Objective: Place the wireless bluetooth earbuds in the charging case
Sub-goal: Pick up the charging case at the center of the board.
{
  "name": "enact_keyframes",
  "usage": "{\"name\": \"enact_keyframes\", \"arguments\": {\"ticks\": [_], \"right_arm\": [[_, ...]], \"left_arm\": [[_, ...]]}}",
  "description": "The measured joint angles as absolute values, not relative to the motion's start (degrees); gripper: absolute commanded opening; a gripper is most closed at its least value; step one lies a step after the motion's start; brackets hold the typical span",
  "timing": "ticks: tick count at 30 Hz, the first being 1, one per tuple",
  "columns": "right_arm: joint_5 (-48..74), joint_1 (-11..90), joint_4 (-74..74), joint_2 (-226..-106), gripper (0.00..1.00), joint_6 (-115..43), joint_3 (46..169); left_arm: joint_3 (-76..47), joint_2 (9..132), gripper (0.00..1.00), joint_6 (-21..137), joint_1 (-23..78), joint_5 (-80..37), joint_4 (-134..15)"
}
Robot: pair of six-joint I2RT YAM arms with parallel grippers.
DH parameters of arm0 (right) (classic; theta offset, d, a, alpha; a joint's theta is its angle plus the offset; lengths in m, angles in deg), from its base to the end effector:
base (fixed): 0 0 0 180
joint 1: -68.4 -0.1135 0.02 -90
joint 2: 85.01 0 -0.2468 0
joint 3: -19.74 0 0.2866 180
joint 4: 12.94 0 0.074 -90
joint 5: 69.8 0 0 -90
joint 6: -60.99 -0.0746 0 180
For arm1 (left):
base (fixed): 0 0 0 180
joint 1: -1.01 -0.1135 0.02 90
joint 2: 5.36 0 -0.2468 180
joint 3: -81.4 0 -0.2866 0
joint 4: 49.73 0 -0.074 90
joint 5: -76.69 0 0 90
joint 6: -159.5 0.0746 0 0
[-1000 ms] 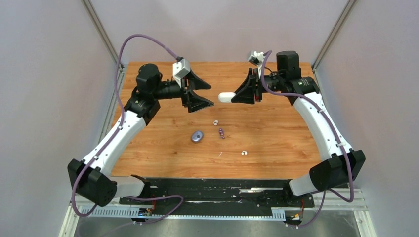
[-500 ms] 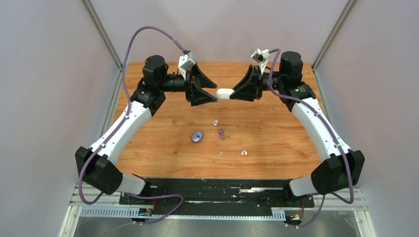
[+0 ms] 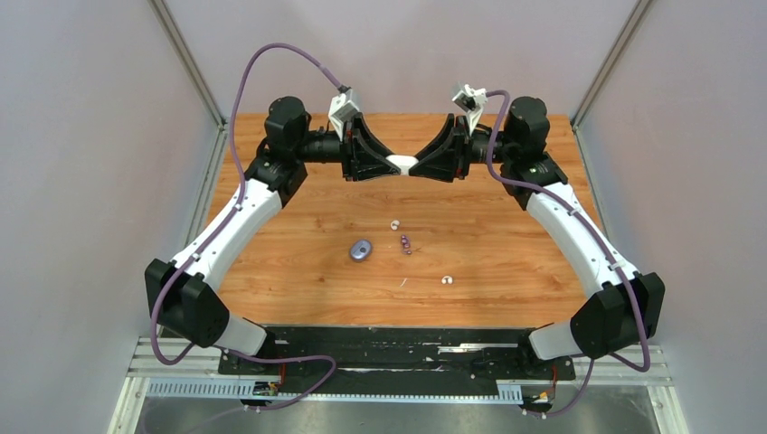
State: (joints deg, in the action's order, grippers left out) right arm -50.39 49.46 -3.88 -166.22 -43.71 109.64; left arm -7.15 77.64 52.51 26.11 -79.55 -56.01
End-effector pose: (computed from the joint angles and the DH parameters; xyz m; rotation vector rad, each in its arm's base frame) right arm 0.3218 0.1848 0.4001 -1.0678 1.4047 1.3929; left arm 0.3128 -0.2219 0.4045 1.0836 1.3782 -1.4250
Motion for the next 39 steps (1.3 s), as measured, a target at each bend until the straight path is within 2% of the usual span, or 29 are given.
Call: {"name": "enact_keyframes", "arguments": {"ticks": [2,5,10,16,22,23,24,26,29,31,39], "right_arm": [[-50.1,49.4,-4.6,-166.2,0.0,-44.6,109.5],[-49.4,49.3,-5.3,-166.2,0.0,-45.5,109.5],[-48.3,49.3,-6.4,-166.2,0.0,-46.5,109.6],[-47.7,49.3,-7.4,-166.2,0.0,-47.3,109.6],[-47.4,49.3,-7.6,-166.2,0.01,-47.5,109.6],[-47.3,49.3,-7.6,-166.2,0.02,-47.5,109.6],[-47.3,49.3,-7.6,-166.2,0.03,-47.5,109.6],[-47.4,49.3,-7.6,-166.2,0.09,-47.6,109.6],[-47.2,49.2,-7.5,-166.2,0.47,-47.5,109.6],[-46.5,49.2,-6.7,-166.2,0.56,-47.0,109.7],[-41.6,48.6,0.5,-166.4,0.59,-42.7,112.4]], "left_arm": [[-7.1,77.8,0.36,52.2,26.1,-79.7,-55.5],[-7.1,77.9,0.45,51.8,26.0,-79.7,-54.7],[-7.1,78.1,0.51,50.9,26.0,-79.9,-53.6],[-7.1,78.9,0.47,49.9,26.0,-80.6,-52.7],[-7.1,79.8,0.33,49.2,26.0,-81.0,-52.6],[-7.1,79.8,0.24,49.0,26.0,-81.1,-52.6],[-7.1,79.8,0.11,49.0,26.0,-81.3,-52.4],[-7.1,79.9,0.0,48.8,26.0,-81.4,-52.1],[-7.1,79.9,0.0,48.7,26.0,-81.6,-51.8],[-7.1,79.9,0.0,48.7,26.0,-81.7,-51.7],[-7.6,79.9,0.0,50.3,26.0,-82.3,-51.3]]}}
